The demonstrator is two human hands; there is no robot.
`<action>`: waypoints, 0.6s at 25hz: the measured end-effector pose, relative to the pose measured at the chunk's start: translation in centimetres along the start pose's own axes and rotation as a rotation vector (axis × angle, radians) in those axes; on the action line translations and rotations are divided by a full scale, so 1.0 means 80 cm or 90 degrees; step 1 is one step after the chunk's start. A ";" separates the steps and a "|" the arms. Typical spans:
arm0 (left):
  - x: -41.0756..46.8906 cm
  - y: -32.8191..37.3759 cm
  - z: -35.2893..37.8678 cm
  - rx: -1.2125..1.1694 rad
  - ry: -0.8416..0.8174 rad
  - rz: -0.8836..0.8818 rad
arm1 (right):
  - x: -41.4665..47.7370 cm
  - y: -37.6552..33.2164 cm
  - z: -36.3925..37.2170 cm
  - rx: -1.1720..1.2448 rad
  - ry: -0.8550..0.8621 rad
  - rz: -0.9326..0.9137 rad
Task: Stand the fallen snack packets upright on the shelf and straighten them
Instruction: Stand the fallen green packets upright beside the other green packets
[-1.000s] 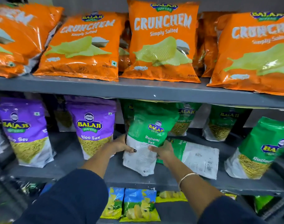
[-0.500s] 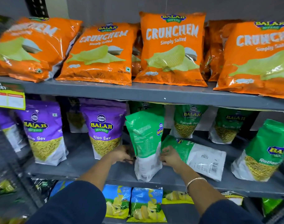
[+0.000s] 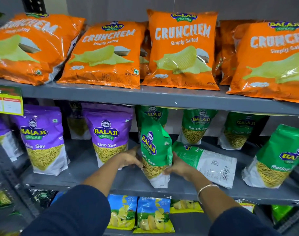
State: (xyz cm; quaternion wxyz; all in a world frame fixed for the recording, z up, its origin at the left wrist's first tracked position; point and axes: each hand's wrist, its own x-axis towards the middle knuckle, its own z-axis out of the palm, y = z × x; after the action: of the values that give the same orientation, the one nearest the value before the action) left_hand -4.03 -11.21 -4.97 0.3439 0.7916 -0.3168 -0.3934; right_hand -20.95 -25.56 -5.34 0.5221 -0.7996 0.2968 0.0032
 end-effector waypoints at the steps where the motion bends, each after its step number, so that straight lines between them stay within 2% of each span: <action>1: -0.004 -0.001 -0.003 -0.005 0.019 -0.014 | 0.001 -0.001 -0.004 0.015 0.006 0.002; 4: 0.013 -0.020 -0.010 -0.001 0.117 -0.019 | 0.005 -0.007 -0.009 0.070 0.051 -0.006; 7: 0.012 -0.023 -0.001 -0.016 0.127 0.002 | 0.010 -0.004 -0.013 0.132 0.019 0.003; 9: 0.003 -0.017 0.004 0.067 0.149 0.000 | 0.004 -0.007 -0.014 0.141 -0.043 0.013; 12: -0.006 -0.008 0.013 0.164 0.186 0.012 | 0.003 -0.006 -0.012 0.143 -0.048 0.027; 13: -0.008 -0.006 0.015 0.159 0.185 0.014 | 0.000 -0.008 -0.012 0.142 -0.035 0.028; 15: -0.009 -0.005 0.014 0.107 0.115 -0.017 | -0.003 -0.008 -0.013 0.097 -0.006 0.029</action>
State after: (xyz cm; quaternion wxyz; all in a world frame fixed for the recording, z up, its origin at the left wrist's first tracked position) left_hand -5.20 -10.77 -5.49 0.2982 0.8539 -0.3061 -0.2971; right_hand -21.18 -26.17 -4.27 0.5828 -0.7504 0.3116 -0.0037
